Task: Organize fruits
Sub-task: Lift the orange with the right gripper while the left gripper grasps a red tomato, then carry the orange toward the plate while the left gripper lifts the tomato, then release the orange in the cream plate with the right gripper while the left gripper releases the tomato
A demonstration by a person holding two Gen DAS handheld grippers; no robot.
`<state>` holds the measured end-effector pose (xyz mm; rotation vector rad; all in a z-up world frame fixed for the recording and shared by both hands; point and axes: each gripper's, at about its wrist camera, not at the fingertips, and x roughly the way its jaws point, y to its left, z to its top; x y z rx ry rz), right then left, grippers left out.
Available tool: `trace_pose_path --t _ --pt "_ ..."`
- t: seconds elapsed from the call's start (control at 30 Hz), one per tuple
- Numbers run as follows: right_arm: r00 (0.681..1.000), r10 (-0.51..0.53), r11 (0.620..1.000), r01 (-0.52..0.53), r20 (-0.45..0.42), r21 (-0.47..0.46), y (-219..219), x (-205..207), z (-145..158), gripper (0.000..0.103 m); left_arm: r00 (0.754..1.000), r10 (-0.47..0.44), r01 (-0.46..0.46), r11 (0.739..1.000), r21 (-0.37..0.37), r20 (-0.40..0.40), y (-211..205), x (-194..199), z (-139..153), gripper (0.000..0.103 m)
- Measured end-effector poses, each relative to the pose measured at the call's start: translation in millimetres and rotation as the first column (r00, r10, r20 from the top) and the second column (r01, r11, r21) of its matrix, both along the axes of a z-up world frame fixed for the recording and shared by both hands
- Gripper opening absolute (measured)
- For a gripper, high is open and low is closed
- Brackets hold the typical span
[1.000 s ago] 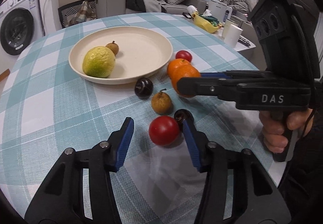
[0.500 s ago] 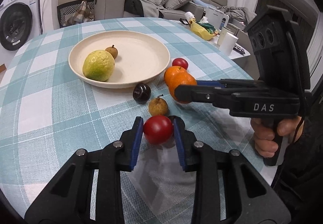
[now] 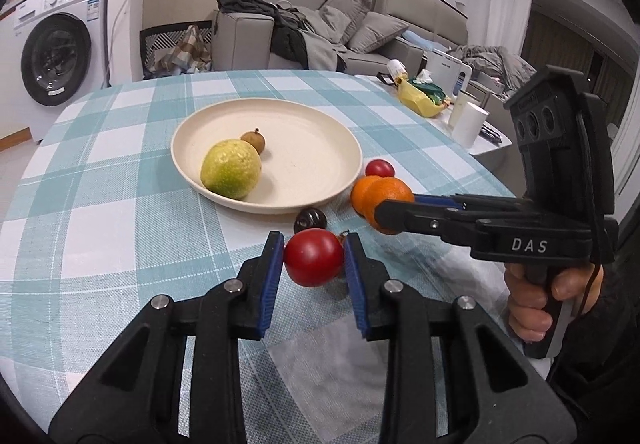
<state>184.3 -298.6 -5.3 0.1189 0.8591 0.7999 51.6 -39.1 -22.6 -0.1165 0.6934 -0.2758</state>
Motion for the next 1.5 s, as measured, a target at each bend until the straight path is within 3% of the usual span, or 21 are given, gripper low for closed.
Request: trace_pose_path --t 0.77,1.5 --pt "0.997 -0.021 1.0 0.019 0.069 0.023 8.8 7.3 12.3 0.037 0.992 0.119 -0.12 0.993 0.003 0.049 6.3 15.2 8.2 0.028" --pt "0.992 -0.065 0.997 0.068 0.108 -0.022 19.7 28.6 18.2 0.037 0.981 0.178 -0.179 0.984 0.004 0.073 8.3 64.9 5.4 0.028"
